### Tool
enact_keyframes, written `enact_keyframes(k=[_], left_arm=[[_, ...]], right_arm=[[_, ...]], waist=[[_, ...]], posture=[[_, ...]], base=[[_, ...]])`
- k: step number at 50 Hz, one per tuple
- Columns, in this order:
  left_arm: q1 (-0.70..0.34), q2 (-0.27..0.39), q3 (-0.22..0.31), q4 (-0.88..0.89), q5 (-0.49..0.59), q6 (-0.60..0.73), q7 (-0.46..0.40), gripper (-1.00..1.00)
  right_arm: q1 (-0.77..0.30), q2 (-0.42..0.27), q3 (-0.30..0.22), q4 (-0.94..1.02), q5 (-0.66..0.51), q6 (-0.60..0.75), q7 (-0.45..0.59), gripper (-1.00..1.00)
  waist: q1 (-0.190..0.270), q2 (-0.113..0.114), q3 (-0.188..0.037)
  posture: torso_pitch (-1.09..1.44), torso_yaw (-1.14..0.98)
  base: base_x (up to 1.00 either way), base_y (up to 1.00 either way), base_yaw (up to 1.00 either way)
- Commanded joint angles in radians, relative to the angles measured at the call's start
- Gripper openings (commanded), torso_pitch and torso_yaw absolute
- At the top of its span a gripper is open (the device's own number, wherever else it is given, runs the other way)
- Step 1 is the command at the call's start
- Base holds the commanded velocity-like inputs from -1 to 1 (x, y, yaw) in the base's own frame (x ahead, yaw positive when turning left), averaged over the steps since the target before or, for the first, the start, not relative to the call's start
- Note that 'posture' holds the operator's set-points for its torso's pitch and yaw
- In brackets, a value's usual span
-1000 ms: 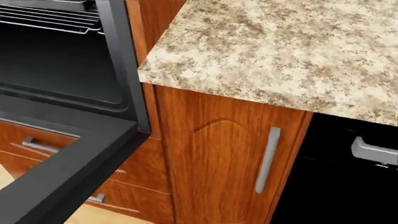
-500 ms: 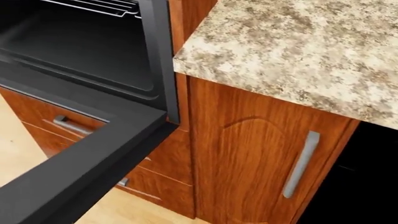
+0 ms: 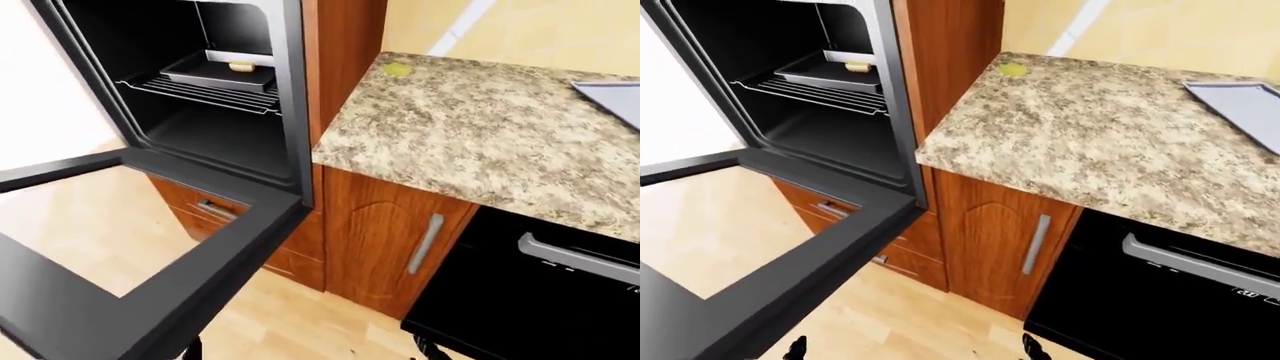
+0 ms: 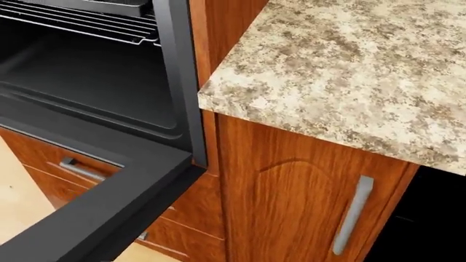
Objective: Close the oven door.
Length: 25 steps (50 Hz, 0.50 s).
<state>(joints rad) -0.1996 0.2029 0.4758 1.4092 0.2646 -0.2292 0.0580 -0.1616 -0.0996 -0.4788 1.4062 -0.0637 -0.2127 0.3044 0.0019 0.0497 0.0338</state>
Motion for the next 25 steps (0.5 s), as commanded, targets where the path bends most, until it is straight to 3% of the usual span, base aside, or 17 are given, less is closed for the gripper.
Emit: enact_keyframes(k=[1, 4, 7, 9, 11, 12, 14, 17, 21, 23, 25], left_arm=[[-0.018, 0.004, -0.002, -0.018, -0.001, -0.019, 0.004, 1.0], [-0.018, 0.004, -0.002, -0.018, -0.001, -0.019, 0.004, 1.0], [-0.018, 0.004, -0.001, -0.018, -0.001, -0.019, 0.003, 1.0], [-0.016, 0.004, -0.001, -0.018, -0.002, -0.022, 0.002, 1.0], [-0.017, 0.004, -0.001, -0.018, -0.002, -0.021, 0.003, 1.0], [-0.017, 0.005, -0.001, -0.018, -0.002, -0.021, 0.003, 1.0], [-0.016, 0.004, -0.001, -0.018, -0.002, -0.021, 0.003, 1.0], [-0.016, 0.004, -0.001, -0.018, -0.001, -0.021, 0.003, 1.0], [-0.017, 0.004, -0.001, -0.018, -0.001, -0.02, 0.003, 1.0], [-0.016, 0.004, -0.001, -0.018, -0.001, -0.021, 0.003, 1.0], [-0.017, 0.004, -0.001, -0.018, -0.001, -0.02, 0.004, 1.0]], right_arm=[[-0.009, -0.015, -0.003, -0.015, 0.002, -0.014, 0.005, 1.0], [-0.009, -0.015, -0.003, -0.015, 0.001, -0.014, 0.005, 1.0], [-0.008, -0.015, -0.002, -0.015, 0.001, -0.014, 0.005, 1.0], [-0.008, -0.015, -0.003, -0.015, 0.001, -0.014, 0.005, 1.0], [-0.008, -0.015, -0.003, -0.015, 0.001, -0.013, 0.005, 1.0], [-0.008, -0.015, -0.003, -0.015, 0.001, -0.013, 0.005, 1.0], [-0.008, -0.016, -0.002, -0.015, 0.0, -0.013, 0.006, 1.0], [-0.008, -0.016, -0.003, -0.015, 0.0, -0.013, 0.006, 1.0], [-0.008, -0.016, -0.003, -0.015, 0.0, -0.013, 0.005, 1.0], [-0.008, -0.015, -0.003, -0.015, 0.0, -0.013, 0.006, 1.0], [-0.008, -0.015, -0.003, -0.015, 0.0, -0.013, 0.006, 1.0]], waist=[[-0.004, 0.012, -0.012], [0.002, 0.005, -0.015], [0.006, -0.023, -0.008], [0.01, -0.054, -0.009], [0.008, -0.113, -0.028], [0.004, -0.093, -0.026], [-0.003, -0.091, -0.014], [-0.011, -0.079, -0.015], [-0.012, -0.039, -0.008], [-0.015, -0.001, -0.011], [-0.012, 0.063, -0.032]], posture=[[0.0, 0.0], [0.0, 0.0], [0.0, 0.0], [0.0, 0.0], [0.0, 0.0], [0.0, 0.0], [0.0, 0.0], [0.0, 0.0], [0.0, 0.0], [0.0, 0.0], [0.0, 0.0]], base=[[0.21, 0.0, 0.0], [0.21, 0.0, 0.0], [0.21, 0.0, 0.0], [0.21, 0.0, 0.0], [0.2, 0.0, 0.0], [0.21, 0.0, 0.0], [0.2, 0.0, 0.0], [0.22, 0.0, 0.0], [0.21, 0.0, 0.0], [0.21, 0.0, 0.0], [0.21, 0.0, 0.0]])
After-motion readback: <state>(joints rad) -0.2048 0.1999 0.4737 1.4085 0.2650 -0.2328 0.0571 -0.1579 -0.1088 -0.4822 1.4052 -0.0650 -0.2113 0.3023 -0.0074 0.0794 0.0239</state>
